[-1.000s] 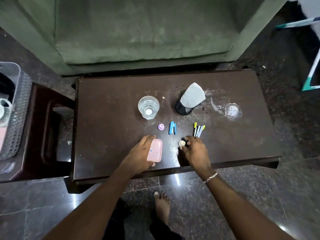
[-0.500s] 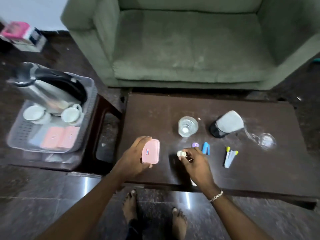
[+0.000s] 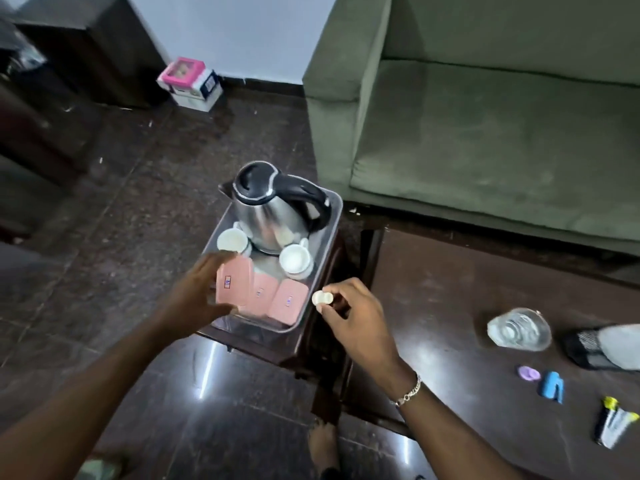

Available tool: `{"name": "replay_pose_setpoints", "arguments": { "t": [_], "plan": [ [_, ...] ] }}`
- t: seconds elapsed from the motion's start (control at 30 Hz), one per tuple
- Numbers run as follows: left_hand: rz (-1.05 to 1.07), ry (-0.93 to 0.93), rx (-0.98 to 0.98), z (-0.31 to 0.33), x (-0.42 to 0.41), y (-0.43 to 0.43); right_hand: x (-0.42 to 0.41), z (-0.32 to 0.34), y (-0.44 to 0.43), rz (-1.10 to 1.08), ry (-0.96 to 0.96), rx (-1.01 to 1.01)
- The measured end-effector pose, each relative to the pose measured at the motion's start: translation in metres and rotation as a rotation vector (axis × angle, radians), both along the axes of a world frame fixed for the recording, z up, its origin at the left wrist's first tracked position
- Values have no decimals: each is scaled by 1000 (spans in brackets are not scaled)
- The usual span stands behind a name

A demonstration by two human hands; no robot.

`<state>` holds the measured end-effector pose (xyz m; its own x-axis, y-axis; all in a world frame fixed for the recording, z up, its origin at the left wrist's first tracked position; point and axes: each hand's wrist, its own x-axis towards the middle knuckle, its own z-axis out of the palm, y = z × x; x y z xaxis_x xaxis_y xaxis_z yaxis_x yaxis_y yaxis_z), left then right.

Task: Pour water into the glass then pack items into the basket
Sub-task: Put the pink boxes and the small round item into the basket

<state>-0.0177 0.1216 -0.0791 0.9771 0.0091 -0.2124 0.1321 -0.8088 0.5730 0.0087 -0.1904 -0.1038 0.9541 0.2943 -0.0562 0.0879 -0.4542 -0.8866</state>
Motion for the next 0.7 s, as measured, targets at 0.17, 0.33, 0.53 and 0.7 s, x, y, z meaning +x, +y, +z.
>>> {"name": "replay_pose_setpoints", "arguments": {
  "t": [0.17,0.33,0.53,0.7],
  "plan": [
    [-80,175,104,-16,18,58,6,-18,65,72,-38,-278],
    [-145,265,48,-40,37,81,7,-40,96,131,-66,-577],
    [-255,309,109,-59,56,83,4,-51,102,141,-68,-706],
    [-309,301,182,-68,59,81,2,-55,103,154,-122,-736]
  ]
}}
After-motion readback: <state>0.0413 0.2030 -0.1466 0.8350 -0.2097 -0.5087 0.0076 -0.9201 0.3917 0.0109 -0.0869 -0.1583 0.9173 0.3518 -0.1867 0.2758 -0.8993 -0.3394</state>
